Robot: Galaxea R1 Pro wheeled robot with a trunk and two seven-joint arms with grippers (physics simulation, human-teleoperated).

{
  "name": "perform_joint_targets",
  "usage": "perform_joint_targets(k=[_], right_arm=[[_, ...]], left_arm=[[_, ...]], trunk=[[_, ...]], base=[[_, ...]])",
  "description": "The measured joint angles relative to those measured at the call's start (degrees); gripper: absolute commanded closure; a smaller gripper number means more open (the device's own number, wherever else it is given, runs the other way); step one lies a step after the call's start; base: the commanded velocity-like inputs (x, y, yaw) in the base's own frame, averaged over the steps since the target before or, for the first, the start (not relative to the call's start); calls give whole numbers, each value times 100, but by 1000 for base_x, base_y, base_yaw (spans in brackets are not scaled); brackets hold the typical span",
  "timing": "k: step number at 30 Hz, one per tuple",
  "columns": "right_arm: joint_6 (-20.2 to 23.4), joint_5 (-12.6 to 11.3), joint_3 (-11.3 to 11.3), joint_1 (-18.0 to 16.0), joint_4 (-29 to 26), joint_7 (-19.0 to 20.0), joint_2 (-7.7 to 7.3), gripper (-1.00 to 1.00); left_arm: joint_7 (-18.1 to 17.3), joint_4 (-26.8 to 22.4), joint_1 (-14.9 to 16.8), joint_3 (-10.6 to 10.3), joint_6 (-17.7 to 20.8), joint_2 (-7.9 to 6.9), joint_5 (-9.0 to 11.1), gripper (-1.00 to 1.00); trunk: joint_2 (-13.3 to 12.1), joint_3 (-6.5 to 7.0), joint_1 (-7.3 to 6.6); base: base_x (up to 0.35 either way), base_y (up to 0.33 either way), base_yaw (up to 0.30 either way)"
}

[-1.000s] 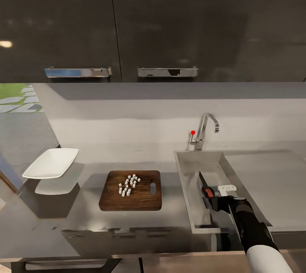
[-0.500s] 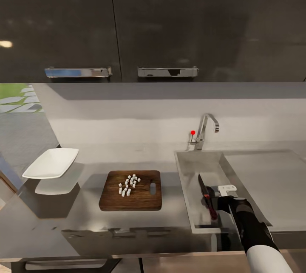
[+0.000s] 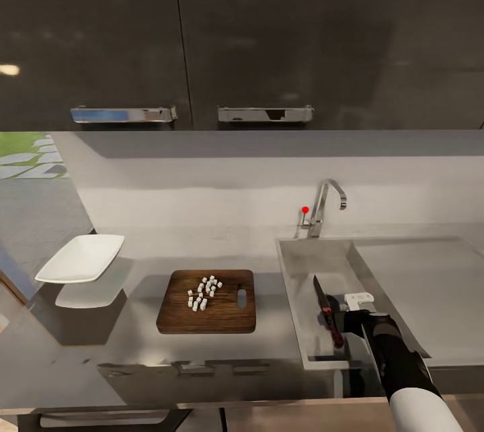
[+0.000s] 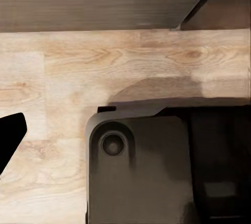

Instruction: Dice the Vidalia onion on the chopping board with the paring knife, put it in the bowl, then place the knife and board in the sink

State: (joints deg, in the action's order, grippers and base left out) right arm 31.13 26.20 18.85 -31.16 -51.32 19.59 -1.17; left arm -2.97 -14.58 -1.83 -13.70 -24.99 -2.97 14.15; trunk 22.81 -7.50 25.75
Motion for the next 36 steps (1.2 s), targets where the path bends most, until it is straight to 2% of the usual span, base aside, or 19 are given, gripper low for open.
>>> perform_joint_targets(k=[3,8,9,11,12,14,17,22,36], right_arm=[[0,0,-5,-2,0,0,0,-100],[0,0,-8,0,0,0,0,-100],[0,0,-8,0,0,0,0,-100],[0,0,-9,-1,0,0,0,-100],[0,0,-9,0,0,0,0,-100],[0,0,-9,-2,0,0,0,-100],[0,0,-9,0,0,0,1,-100],[0,0,-9,-1,0,0,7,-100],[0,0,-9,1,0,2,9,-100]], left_arm=[[-9,-222,-1,-12,-8,-4,0,-100],[-37,-278,-5,-20,-68,-13,0,-100],[-35,-275,-7,-22,-195,-16,1,-100],[-13,-230,-9,-24,-716,-49,3,-100],[-6,-149,-9,-24,-1041,-78,5,-100],[0,98,-10,-21,-1426,-100,8,-100],[2,625,-10,-12,-1743,-105,5,-100],[2,836,-9,-4,-1834,-107,8,-100],[2,966,-9,2,-1847,-113,10,-100]], trunk=[[0,0,0],[0,0,0],[0,0,0],[0,0,0],[0,0,0],[0,-1,0],[0,-1,0],[0,0,0],[0,0,0]], base=[[0,0,0],[0,0,0],[0,0,0],[0,0,0],[0,0,0],[0,0,0],[0,0,0],[0,0,0],[0,0,0]])
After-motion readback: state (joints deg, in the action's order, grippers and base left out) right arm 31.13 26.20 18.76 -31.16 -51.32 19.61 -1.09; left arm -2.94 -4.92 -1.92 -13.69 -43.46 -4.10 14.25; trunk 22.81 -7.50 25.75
